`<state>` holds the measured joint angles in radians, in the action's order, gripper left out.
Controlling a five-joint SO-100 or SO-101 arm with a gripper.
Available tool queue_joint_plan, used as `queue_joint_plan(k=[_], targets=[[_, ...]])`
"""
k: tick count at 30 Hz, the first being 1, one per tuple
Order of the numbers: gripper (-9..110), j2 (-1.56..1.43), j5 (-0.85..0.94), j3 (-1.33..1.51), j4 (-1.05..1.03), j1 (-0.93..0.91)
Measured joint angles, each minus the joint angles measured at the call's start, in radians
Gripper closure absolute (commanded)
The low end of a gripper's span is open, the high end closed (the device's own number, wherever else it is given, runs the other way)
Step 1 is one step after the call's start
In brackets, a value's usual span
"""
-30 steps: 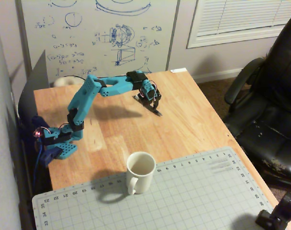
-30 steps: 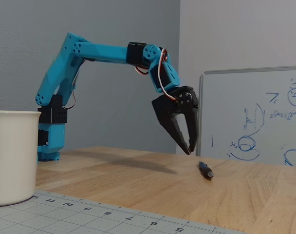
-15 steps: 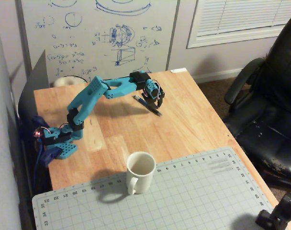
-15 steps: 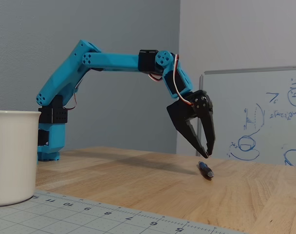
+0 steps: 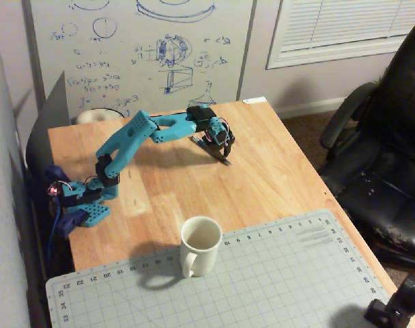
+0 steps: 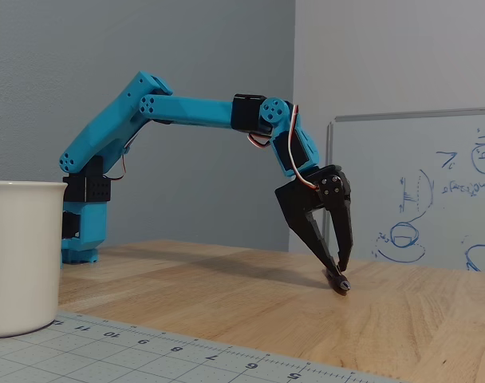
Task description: Touch the pen.
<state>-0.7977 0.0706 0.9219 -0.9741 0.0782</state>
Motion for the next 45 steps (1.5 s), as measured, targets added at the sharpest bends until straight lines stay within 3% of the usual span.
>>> queue_joint_plan(k=[45], targets=[[101, 0.034, 0.000, -0.006, 0.000, 0.025]])
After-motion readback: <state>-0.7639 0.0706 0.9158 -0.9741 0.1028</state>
